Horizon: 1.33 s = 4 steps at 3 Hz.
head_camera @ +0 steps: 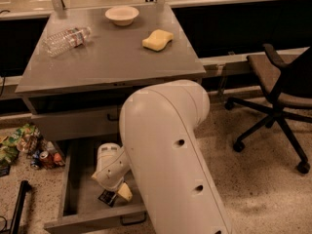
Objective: Pick rxbar chocolate from middle drawer and place on counter
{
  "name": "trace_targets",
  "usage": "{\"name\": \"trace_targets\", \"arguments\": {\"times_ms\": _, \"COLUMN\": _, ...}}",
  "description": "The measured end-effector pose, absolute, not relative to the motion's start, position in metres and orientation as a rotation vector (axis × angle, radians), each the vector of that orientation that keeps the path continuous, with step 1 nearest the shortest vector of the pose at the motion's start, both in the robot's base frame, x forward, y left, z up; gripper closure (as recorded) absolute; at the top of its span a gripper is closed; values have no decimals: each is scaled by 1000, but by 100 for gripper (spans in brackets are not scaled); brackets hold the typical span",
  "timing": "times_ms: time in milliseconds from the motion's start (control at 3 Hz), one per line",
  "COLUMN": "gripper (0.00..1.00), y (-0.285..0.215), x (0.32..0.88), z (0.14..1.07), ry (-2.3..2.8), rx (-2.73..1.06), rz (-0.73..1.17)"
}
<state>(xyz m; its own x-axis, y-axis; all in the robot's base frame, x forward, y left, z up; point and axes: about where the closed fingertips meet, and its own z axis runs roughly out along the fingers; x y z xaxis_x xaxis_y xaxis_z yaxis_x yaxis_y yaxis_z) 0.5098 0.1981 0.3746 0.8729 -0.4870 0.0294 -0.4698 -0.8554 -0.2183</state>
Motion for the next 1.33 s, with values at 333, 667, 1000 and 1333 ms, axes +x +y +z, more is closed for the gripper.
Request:
{"name": "trace_targets", "arguments": {"times_ms": 333, "gripper": 0, "y": 193, "x": 515, "z": 365, "ry": 703, "rx": -2814, "rz": -100}}
{"name": "trace_targets", "arguments": {"times_ms": 667, "gripper": 0, "y": 194, "x": 519, "z": 356, "ry": 691, "rx": -2804, "rz": -50}}
{"name": "trace_targets", "arguments": {"times_ms": 1000, "gripper": 0, "y": 196, "x": 521, "z": 344, "ry": 704, "rx": -2813, "rz": 18}}
{"name": "trace_targets", "arguments": {"times_ms": 1333, "gripper": 3, "y": 201, "x": 523, "z": 339, "ry": 718, "rx": -2828, "rz": 56}}
